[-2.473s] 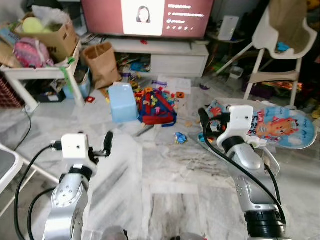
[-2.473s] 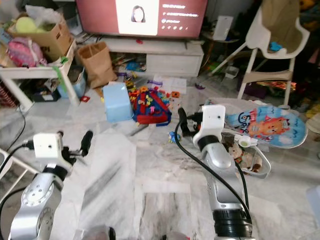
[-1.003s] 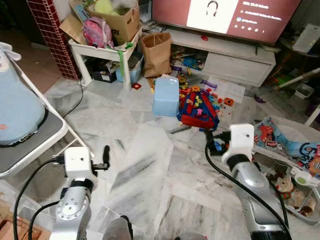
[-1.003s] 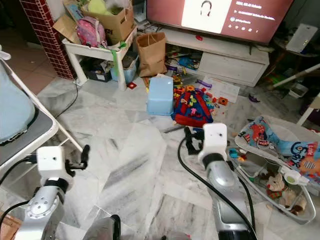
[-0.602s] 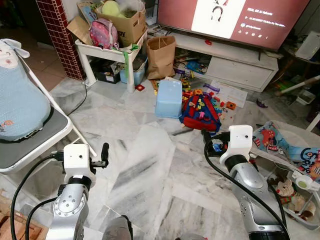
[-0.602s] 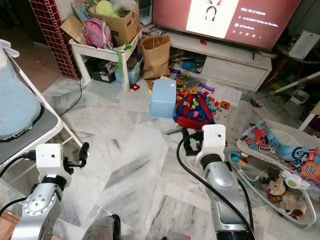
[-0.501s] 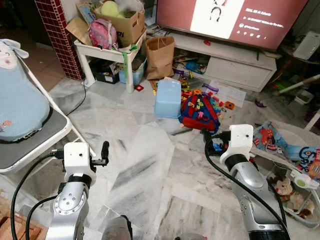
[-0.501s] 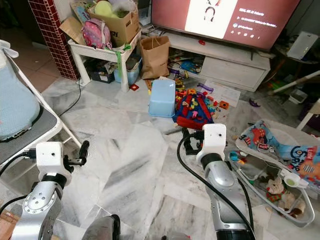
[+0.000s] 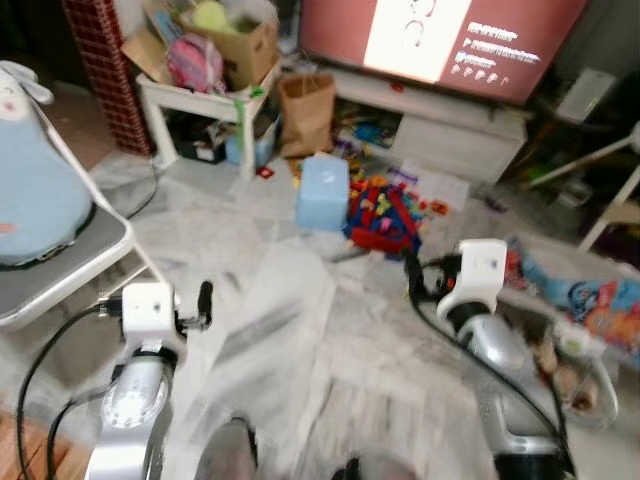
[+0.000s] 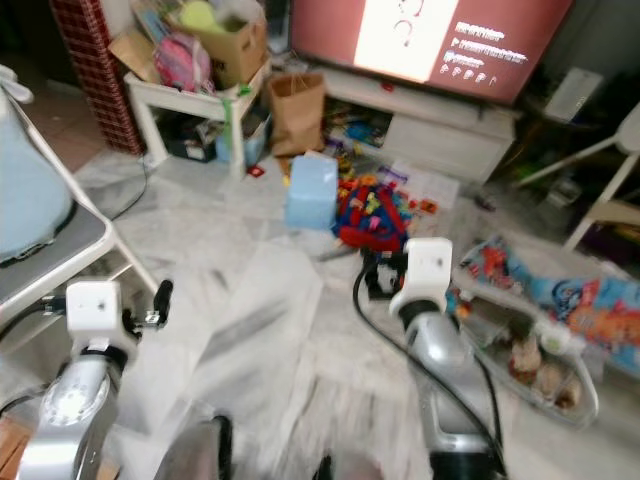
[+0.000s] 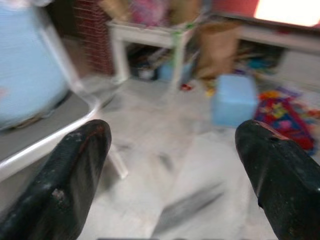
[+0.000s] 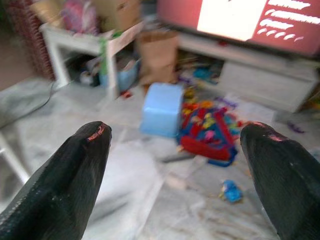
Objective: Restocking fridge
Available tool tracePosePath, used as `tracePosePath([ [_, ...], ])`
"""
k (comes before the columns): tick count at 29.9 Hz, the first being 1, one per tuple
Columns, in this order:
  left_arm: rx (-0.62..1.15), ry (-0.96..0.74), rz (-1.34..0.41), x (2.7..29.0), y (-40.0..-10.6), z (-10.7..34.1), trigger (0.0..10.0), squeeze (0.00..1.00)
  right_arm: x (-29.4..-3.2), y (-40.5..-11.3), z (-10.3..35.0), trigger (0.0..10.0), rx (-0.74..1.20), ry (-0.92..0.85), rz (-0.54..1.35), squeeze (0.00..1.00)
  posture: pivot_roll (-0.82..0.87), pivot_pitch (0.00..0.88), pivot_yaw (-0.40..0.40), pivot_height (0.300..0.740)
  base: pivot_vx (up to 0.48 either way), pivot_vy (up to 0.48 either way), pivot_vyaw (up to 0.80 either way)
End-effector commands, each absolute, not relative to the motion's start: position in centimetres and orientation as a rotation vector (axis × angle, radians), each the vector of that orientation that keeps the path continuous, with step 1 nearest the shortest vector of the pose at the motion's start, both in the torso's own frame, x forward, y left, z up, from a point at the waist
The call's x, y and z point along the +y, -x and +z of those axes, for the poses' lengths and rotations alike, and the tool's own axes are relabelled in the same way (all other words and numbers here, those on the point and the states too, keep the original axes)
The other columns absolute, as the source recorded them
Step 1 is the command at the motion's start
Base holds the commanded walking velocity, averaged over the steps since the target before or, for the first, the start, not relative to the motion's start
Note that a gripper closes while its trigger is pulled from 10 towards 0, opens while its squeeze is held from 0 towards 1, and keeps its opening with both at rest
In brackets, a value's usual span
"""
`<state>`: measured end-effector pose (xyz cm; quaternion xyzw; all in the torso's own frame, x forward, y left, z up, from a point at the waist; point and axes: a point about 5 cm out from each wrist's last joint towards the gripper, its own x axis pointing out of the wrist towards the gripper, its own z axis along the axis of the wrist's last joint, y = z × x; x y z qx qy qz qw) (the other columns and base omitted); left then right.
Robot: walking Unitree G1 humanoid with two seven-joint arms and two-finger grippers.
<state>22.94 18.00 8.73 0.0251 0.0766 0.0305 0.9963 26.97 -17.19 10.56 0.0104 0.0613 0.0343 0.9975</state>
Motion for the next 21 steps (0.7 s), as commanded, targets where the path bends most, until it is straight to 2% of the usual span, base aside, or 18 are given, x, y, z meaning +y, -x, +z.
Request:
tracePosePath([
  [1,0.201,-0.056,0.066,18.12,-22.33,7.78,10.0,0.00,-17.46,-26.68,10.35,10.0,0.132,-0.034,0.048,0.00,0.03,0.101,-0.075,0.740,-0.360,0.000,0.00],
  [9,0.206,-0.061,0.061,18.17,-22.41,7.73,10.0,0.00,-17.96,-26.64,10.01,10.0,0.152,-0.041,-0.009,0.00,0.03,0.099,-0.068,0.740,-0.360,0.000,0.00],
  [21,0.210,-0.071,0.050,18.18,-22.52,7.65,10.0,0.00,-17.78,-26.82,9.95,10.0,0.152,-0.029,-0.019,0.00,0.03,0.093,-0.061,0.740,-0.359,0.000,-0.77],
])
